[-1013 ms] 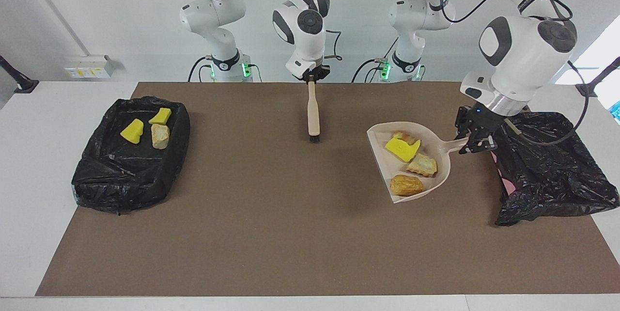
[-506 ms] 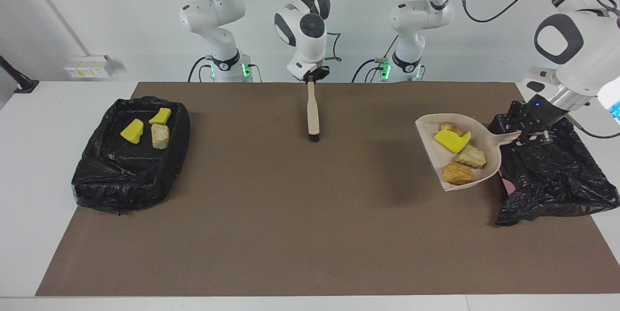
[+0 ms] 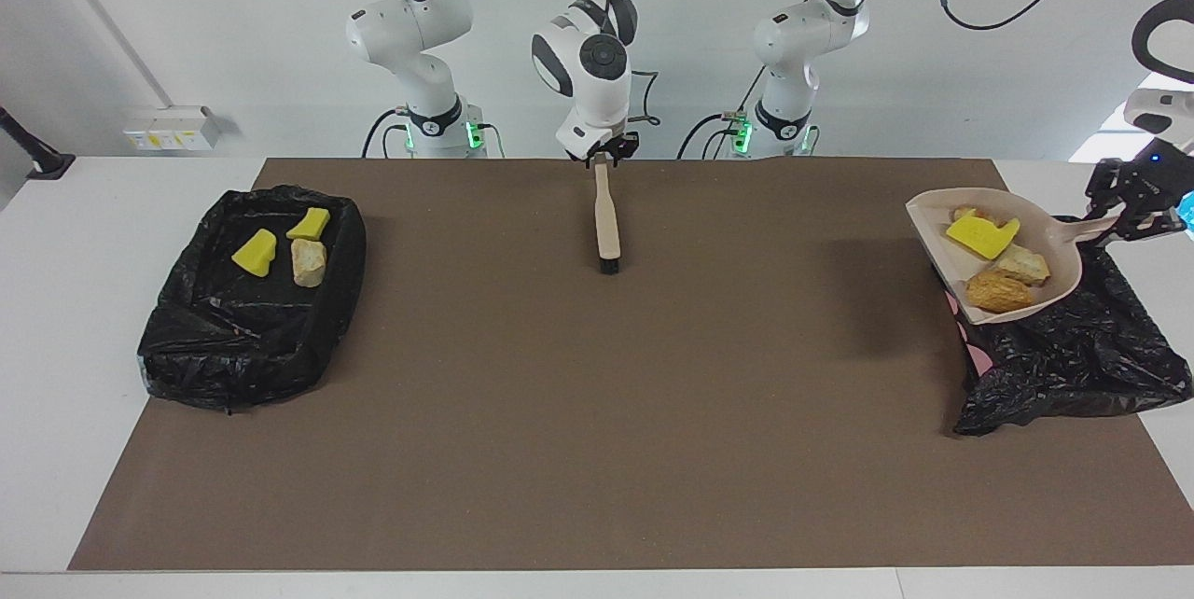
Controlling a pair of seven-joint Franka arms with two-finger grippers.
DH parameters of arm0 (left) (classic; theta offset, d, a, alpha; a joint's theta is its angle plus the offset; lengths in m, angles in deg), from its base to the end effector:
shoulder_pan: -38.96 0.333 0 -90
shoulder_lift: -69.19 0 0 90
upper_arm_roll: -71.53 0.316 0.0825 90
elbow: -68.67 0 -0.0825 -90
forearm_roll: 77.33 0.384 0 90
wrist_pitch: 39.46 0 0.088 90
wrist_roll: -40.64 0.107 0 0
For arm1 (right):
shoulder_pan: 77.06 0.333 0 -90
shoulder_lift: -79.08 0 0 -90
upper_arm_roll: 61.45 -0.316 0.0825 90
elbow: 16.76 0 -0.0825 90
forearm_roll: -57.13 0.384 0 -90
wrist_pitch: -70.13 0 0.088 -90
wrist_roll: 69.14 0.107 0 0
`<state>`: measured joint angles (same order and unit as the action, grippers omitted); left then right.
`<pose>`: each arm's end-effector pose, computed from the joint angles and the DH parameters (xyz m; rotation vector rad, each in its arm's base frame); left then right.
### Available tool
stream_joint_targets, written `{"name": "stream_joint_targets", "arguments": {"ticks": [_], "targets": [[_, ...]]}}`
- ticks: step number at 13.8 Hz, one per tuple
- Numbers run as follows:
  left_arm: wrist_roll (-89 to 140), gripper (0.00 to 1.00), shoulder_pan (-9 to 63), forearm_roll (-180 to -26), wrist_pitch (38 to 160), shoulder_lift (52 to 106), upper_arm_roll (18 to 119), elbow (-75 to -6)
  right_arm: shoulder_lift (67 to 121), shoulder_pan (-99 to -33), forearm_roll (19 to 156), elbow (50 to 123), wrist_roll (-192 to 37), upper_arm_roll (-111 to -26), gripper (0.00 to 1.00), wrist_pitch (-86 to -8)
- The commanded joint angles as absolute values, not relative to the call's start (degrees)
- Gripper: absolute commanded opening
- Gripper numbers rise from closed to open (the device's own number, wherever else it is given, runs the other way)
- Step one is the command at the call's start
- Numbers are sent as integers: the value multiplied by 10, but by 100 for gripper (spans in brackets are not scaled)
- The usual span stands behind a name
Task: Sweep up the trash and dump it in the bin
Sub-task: 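Carry the loaded dustpan toward the black bag with the left gripper, then lay the brush on the table and withdraw the right gripper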
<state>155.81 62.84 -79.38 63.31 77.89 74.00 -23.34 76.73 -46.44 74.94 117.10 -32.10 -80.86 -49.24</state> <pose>0.5521 0.2682 0.5389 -2.2334 2.1733 -0.0605 0.2946 0.3752 0.3368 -3.0732 -0.0655 0.4929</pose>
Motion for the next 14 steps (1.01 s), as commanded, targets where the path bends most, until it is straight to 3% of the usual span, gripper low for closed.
{"name": "stream_joint_targets", "arguments": {"ticks": [1,6,9,14], "targets": [[1584,0,637,-739,632,793,732,-196,768,-468,734,1143,-315,-803,100,-496],[1586,0,668,-664,742,799,738,-196,770,-550,642,1080,-316,-802,100,-499],[1554,0,667,-589,800,790,739,-229,770,-612,615,1038,-347,-802,100,-496],[1375,0,625,-426,802,767,737,-270,769,-700,553,982,-428,-801,100,-484]]}}
